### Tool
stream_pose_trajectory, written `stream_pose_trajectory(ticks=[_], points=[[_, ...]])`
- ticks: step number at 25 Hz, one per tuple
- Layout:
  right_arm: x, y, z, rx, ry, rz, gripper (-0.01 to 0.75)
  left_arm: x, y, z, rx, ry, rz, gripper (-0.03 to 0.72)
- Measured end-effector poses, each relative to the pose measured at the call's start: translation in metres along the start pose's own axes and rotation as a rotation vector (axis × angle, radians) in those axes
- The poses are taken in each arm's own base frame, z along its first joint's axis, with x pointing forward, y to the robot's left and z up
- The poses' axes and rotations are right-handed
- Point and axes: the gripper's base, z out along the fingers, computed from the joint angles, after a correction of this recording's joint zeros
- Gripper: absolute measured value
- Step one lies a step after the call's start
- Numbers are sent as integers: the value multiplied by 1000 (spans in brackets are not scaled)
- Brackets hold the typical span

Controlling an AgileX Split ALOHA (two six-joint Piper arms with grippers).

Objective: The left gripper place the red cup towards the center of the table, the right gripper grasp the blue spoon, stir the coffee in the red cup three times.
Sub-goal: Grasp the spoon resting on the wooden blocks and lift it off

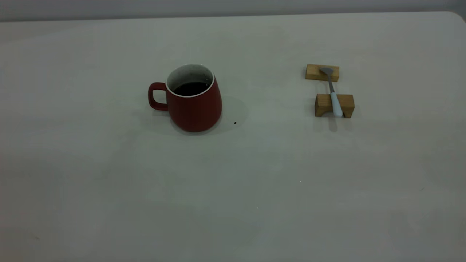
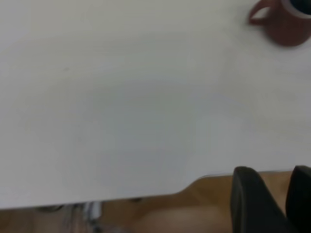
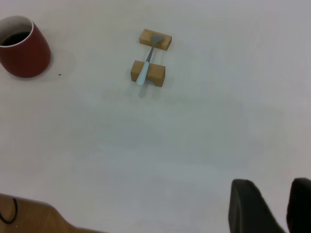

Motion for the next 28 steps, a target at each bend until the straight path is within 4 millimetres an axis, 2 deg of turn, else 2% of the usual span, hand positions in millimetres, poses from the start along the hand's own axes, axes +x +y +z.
stream_pose_trajectory(ticks=[9,28], points=[[0,0,0,0,0,0,239,29,0,7,-22,-98,5,245],[0,0,0,0,0,0,239,30,0,8,-22,-98,20,245]])
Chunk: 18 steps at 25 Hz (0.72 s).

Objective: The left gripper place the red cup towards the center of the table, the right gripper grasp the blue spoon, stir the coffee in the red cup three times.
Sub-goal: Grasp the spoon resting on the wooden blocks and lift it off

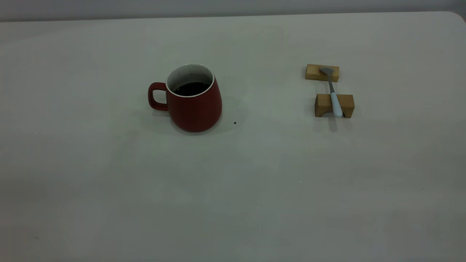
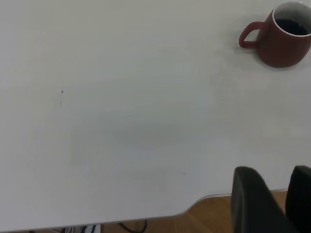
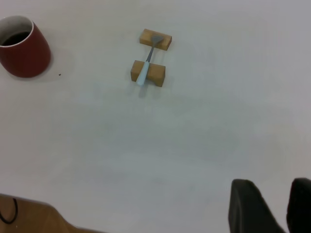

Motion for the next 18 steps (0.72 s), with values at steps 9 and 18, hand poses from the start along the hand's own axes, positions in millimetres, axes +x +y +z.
stream_pose_trajectory(ticks=[9,18], points=[[-10,5,-2,-66,5,38,242,0,0,0,0,0,0,245],[-100,-11,58,15,182,115,412,0,0,0,0,0,1,245]])
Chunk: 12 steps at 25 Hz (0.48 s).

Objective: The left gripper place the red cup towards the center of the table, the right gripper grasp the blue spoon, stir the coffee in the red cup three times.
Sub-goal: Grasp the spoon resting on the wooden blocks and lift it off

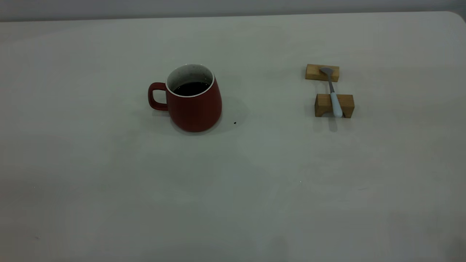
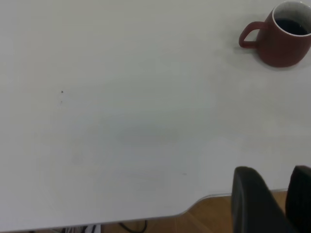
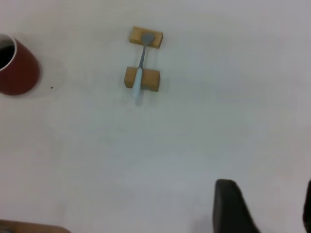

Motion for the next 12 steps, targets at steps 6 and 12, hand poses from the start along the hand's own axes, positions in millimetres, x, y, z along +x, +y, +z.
stream_pose_trajectory(ticks=[6,12], points=[[-37,0,86,-6,190,57,557,0,0,0,0,0,1,245],[-47,6,173,-51,342,73,592,0,0,0,0,0,1,245]])
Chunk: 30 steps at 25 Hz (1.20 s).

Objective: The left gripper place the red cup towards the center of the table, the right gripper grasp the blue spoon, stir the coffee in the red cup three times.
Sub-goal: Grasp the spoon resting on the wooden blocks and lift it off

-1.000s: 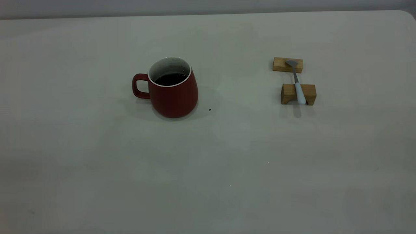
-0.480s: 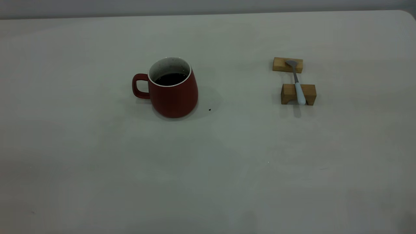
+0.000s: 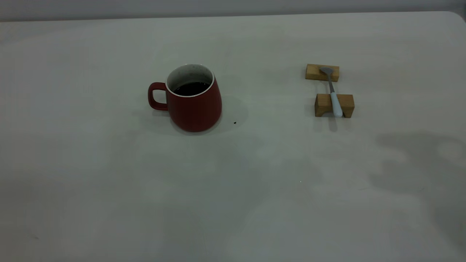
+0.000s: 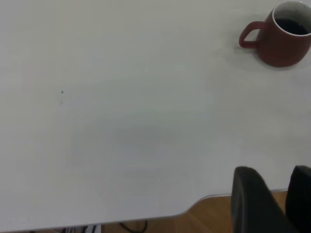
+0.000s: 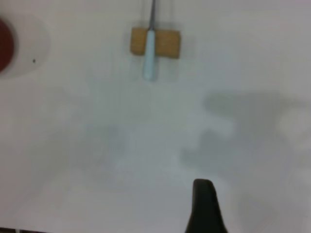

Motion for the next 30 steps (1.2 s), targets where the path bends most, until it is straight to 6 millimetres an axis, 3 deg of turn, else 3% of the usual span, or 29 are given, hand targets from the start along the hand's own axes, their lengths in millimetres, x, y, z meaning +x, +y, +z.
stream_pose_trajectory(ticks=[8,15,22,30], points=[[-29,33,103,-33,172,-85,592,0,0,0,0,0,0,245],[-47,48,175,-36,265,-106,592,0,0,0,0,0,0,245],[-48,48,219,-37,341,-116,592,0,0,0,0,0,0,245],[-42,45,243,-28,367,-122,592,0,0,0,0,0,0,245]])
